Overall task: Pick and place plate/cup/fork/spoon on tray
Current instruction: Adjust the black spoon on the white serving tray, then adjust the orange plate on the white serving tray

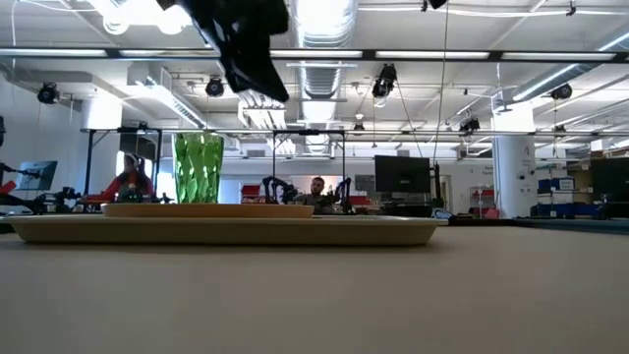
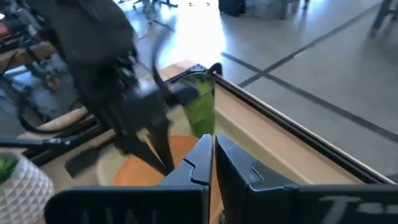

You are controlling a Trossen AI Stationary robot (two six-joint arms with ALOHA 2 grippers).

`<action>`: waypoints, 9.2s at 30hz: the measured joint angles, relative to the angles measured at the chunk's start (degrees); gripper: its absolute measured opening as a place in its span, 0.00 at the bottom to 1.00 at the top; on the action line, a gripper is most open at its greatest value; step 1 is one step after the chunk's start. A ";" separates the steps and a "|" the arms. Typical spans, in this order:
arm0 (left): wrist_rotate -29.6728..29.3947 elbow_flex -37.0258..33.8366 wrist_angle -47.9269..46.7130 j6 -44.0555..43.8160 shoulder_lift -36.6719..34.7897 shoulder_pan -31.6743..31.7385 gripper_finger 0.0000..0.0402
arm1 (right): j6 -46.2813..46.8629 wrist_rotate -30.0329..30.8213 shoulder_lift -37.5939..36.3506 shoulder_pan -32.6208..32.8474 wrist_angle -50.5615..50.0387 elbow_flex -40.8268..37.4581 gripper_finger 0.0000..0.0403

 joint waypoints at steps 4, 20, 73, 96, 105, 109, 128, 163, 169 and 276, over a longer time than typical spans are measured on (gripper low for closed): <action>-0.09 2.02 0.63 -1.26 6.48 -1.26 0.00 | -2.91 -0.75 -1.48 0.06 0.01 0.10 0.02; -4.13 10.02 3.36 0.07 20.84 -0.48 0.00 | -10.11 -3.21 -8.95 0.26 -0.55 0.24 0.02; -7.94 10.47 -2.93 1.65 28.87 10.18 0.00 | -12.03 -4.75 -10.15 0.26 -5.56 0.19 0.02; -1.19 10.50 0.90 0.10 31.66 9.77 0.00 | -12.01 -4.73 -10.12 0.26 -5.56 0.18 0.02; -0.27 11.74 2.77 0.11 33.11 9.06 0.00 | -12.00 -4.26 -10.12 0.27 -6.40 0.17 0.02; 0.87 14.77 4.43 0.12 33.13 8.98 0.00 | -11.44 -4.20 -10.12 0.26 -6.90 0.17 0.02; -1.35 20.17 -4.50 -1.41 26.43 5.81 0.00 | -8.85 -4.61 -9.90 0.26 -11.78 0.17 0.02; -56.13 19.08 -27.60 -8.88 -22.05 -25.84 0.00 | -9.83 -34.88 31.07 -5.34 -13.76 16.10 0.08; -56.13 19.08 -27.80 -8.73 -23.02 -25.84 0.00 | -15.16 -36.91 41.47 -6.29 -25.93 28.02 0.22; -56.04 18.03 -30.20 -14.65 -23.13 -25.82 0.00 | -53.64 -56.00 61.52 -15.15 -39.54 42.47 0.32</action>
